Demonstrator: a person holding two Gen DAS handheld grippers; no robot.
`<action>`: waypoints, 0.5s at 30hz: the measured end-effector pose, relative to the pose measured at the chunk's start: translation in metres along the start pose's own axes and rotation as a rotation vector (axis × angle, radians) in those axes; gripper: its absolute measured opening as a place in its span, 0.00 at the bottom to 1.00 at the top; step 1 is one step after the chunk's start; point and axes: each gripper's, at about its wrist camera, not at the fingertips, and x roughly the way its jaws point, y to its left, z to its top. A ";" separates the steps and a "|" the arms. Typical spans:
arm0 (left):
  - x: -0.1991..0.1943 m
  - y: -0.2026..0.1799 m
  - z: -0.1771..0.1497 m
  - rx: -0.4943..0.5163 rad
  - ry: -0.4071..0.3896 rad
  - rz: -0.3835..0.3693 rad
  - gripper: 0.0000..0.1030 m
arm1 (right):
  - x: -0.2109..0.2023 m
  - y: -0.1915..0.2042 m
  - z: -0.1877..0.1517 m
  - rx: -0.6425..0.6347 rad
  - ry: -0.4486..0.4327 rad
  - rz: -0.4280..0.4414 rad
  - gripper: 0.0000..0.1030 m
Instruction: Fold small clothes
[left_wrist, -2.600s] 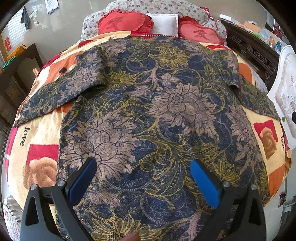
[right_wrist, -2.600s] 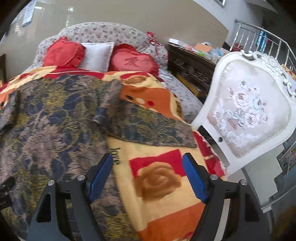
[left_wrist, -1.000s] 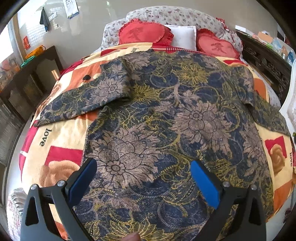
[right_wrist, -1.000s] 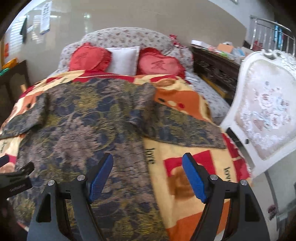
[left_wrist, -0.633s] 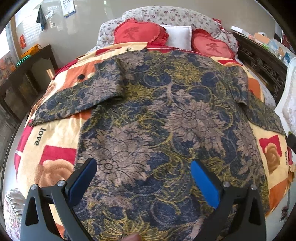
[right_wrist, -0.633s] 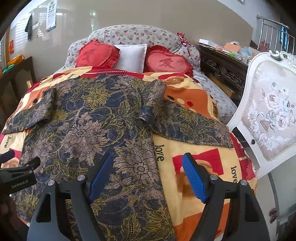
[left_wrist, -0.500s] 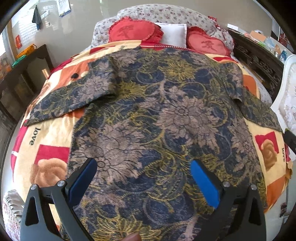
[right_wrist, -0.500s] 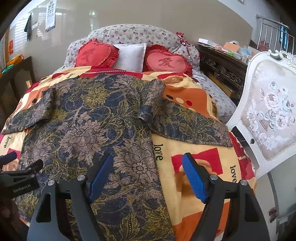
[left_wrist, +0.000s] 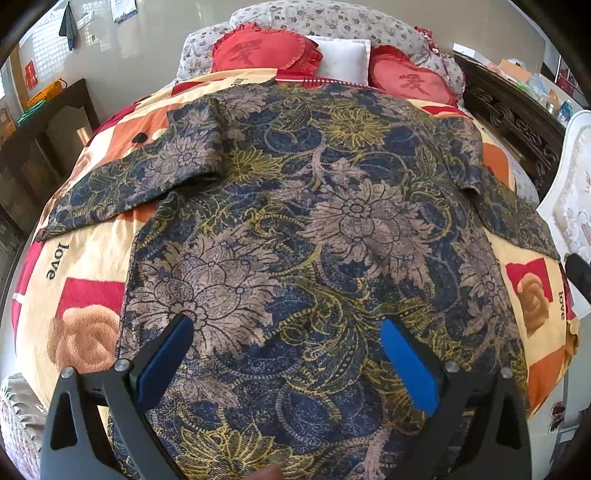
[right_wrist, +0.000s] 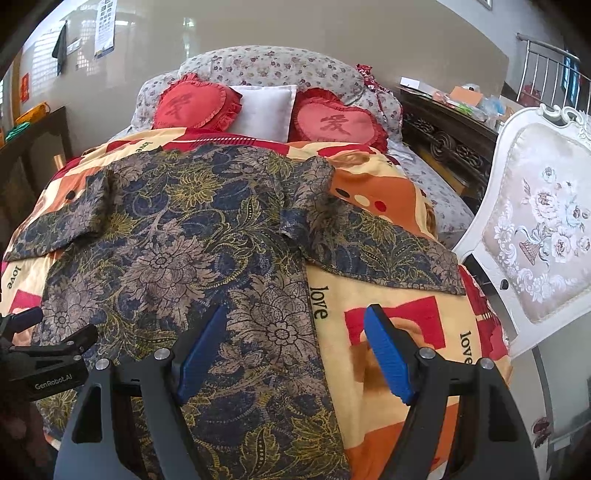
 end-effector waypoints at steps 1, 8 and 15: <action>0.000 0.000 0.000 0.000 0.001 0.000 1.00 | 0.000 0.000 0.000 -0.002 0.000 0.000 0.49; 0.001 0.000 0.000 -0.002 -0.002 0.003 1.00 | 0.001 0.002 0.000 -0.006 -0.001 -0.002 0.49; 0.001 0.005 0.000 -0.010 -0.006 0.014 1.00 | 0.001 0.004 0.000 -0.013 0.002 -0.001 0.49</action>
